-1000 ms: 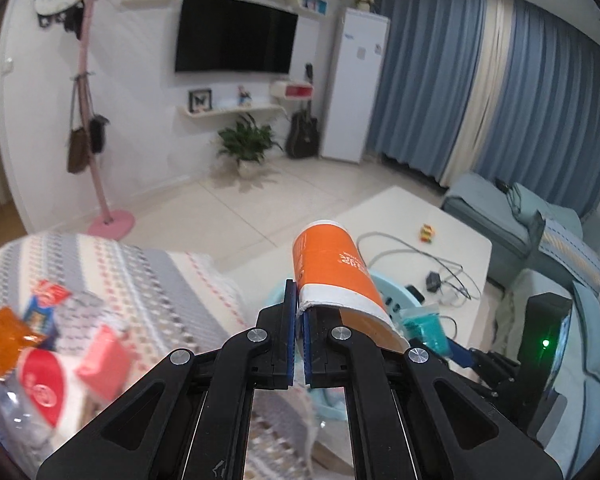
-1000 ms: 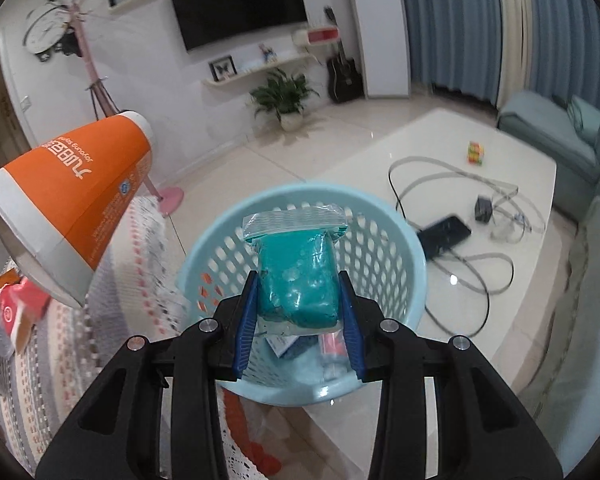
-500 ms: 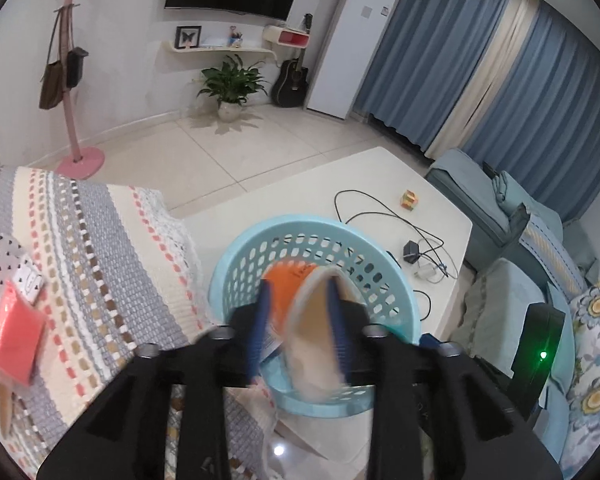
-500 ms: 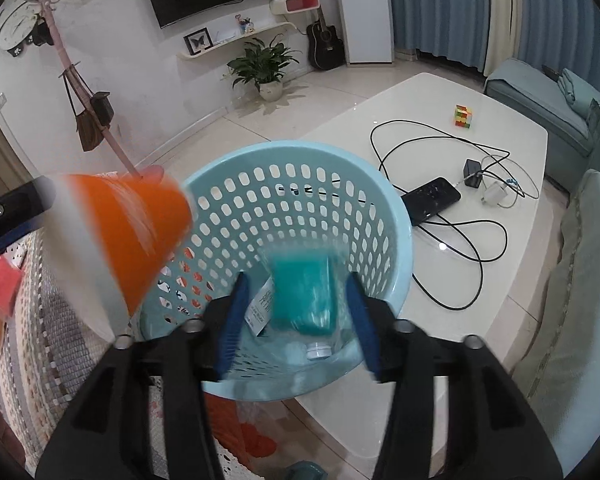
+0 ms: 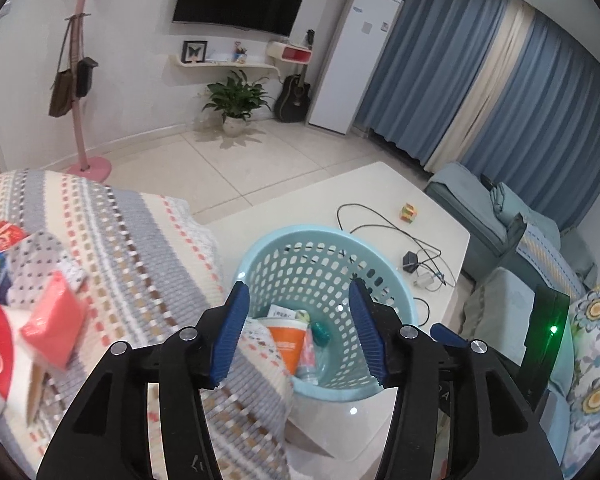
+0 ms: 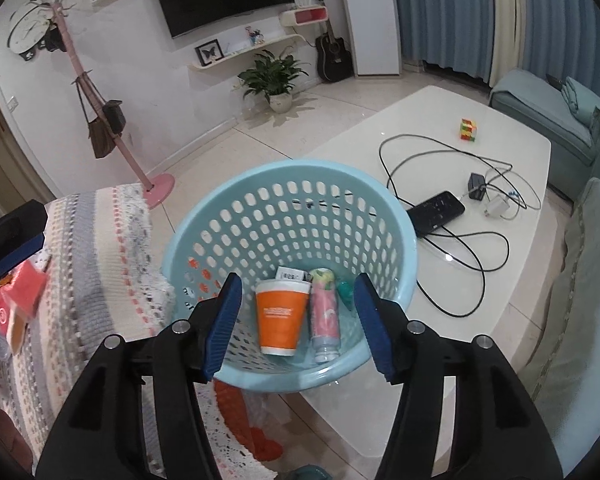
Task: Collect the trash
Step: 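Carry the cup and packet over the blue basket and release both, then grasp the white milk carton with the left tool while the right tool grasps the pink packet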
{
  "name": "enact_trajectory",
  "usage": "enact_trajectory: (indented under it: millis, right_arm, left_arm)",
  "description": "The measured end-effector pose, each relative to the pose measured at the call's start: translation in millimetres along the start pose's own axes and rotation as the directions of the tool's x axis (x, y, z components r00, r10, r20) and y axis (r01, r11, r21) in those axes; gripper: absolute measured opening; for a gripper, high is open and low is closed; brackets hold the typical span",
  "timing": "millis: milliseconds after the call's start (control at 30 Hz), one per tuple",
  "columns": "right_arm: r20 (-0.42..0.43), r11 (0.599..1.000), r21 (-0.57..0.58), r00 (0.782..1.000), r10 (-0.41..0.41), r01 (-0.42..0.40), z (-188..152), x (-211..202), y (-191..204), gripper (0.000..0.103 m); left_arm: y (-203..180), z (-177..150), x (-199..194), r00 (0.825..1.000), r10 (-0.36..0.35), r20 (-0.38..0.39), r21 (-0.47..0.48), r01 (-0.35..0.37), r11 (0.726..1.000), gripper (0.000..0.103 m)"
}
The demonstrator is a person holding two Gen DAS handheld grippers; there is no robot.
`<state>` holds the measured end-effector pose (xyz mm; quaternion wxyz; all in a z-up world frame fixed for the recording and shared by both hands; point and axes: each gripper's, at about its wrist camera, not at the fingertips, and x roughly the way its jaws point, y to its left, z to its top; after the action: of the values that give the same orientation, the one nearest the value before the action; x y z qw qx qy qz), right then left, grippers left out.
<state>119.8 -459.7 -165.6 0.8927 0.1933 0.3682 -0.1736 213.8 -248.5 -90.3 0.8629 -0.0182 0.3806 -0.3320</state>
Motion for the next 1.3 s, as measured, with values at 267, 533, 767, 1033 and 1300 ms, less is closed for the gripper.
enact_trajectory:
  millis: [267, 533, 767, 1033, 1300]
  right_arm:
    - [0.04, 0.998, -0.06, 0.998, 0.04, -0.037, -1.2, -25.7, 33.9, 0.062]
    - [0.066, 0.99, -0.113, 0.993, 0.095, -0.088, -1.8, -46.9, 67.9, 0.064]
    - [0.07, 0.972, -0.195, 0.987, 0.145, -0.129, -7.9, -58.3, 109.5, 0.066]
    - [0.063, 0.947, -0.264, 0.976, 0.206, -0.183, -7.7, -64.1, 157.8, 0.068]
    - [0.044, 0.895, -0.356, 0.952, 0.302, -0.267, -18.1, -58.8, 226.0, 0.068]
  left_arm:
    - [20.4, -1.5, -47.0, 0.998, 0.021, 0.06, -0.032, -0.019, 0.999, 0.052]
    - [59.7, -7.4, -116.0, 0.981, 0.115, 0.158, -0.086, -0.102, 0.991, 0.06]
    - [99.7, -24.4, -176.5, 0.941, 0.251, 0.227, -0.157, -0.219, 0.963, 0.07]
    - [175.8, -58.6, -224.6, 0.906, 0.37, 0.207, -0.311, -0.298, 0.903, 0.074]
    - [231.9, -91.8, -221.4, 0.945, 0.3, 0.134, -0.448, -0.212, 0.869, 0.074]
